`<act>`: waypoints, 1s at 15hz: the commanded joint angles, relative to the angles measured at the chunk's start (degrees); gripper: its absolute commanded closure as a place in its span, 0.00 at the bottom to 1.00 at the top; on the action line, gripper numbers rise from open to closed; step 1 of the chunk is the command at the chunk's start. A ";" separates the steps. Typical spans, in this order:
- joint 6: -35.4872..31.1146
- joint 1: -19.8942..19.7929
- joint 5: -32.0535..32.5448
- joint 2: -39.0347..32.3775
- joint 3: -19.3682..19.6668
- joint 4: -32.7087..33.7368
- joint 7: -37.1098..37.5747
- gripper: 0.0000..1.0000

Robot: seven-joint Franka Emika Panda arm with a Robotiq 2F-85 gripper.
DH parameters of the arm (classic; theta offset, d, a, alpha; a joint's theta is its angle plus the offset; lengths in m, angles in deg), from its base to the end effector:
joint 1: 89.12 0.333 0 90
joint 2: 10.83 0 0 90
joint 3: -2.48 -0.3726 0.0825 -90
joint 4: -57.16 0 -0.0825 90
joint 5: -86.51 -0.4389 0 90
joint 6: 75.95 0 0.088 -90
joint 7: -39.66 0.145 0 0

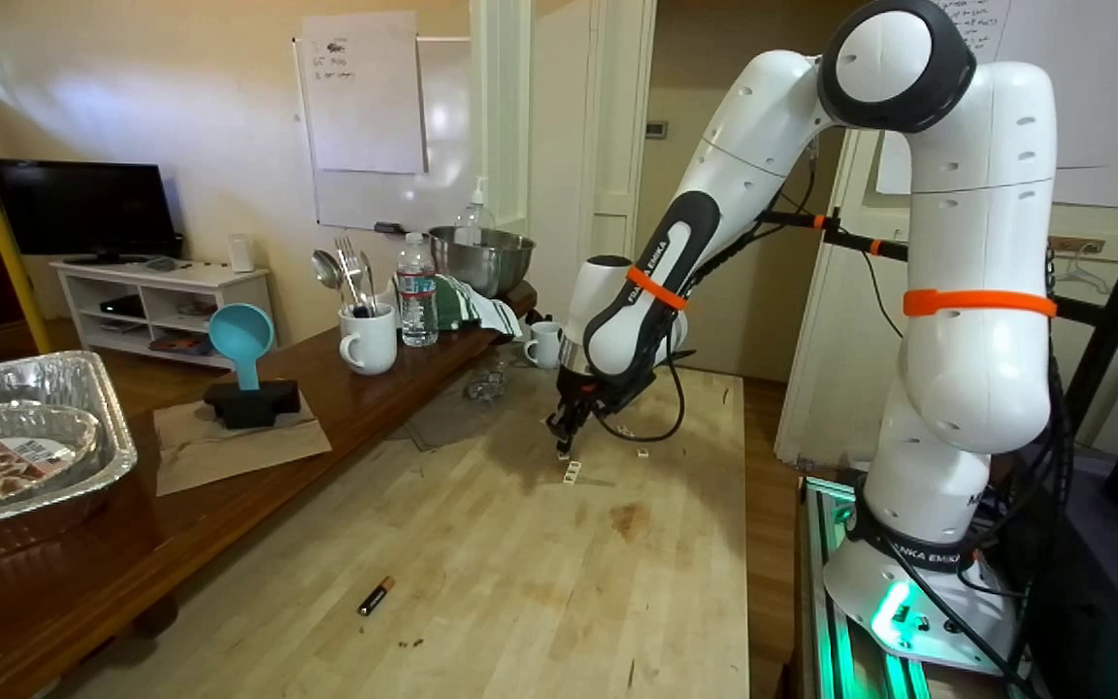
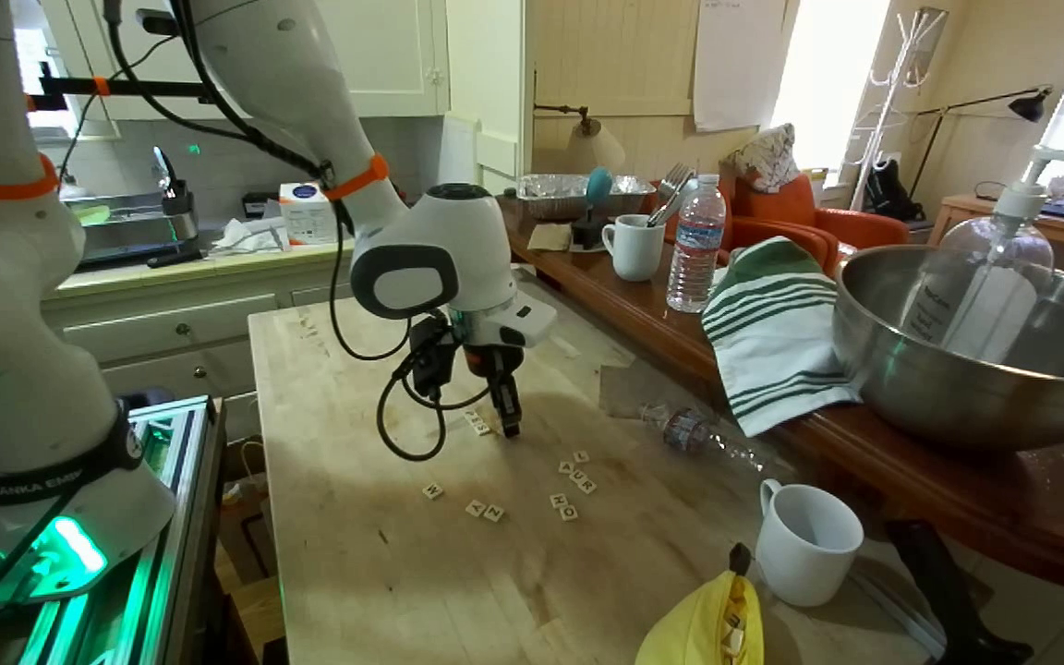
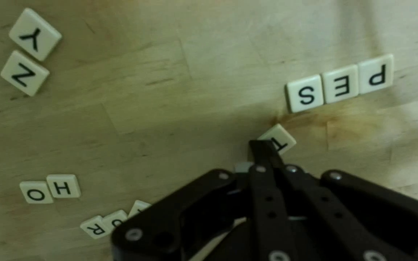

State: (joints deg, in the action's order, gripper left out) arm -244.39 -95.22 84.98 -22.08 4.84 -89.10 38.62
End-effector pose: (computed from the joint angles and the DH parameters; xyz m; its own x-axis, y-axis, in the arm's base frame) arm 0.5057 -0.0776 0.1828 0.9703 -0.1501 0.1898 -0.1531 -0.9882 0.0013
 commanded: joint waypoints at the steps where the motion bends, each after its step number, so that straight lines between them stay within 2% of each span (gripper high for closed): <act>1: 2.83 -0.63 -2.47 -1.30 -0.03 -2.82 -0.21 1.00; 6: 3.43 -0.42 -3.60 -0.82 0.94 -3.27 1.65 1.00; 11: 3.81 0.47 -3.32 -0.82 2.10 -3.20 7.33 1.00; 15: 4.95 -0.46 -6.84 -0.50 0.44 -3.21 5.36 1.00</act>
State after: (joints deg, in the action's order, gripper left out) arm -241.90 -95.48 80.83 -20.40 5.79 -90.64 44.56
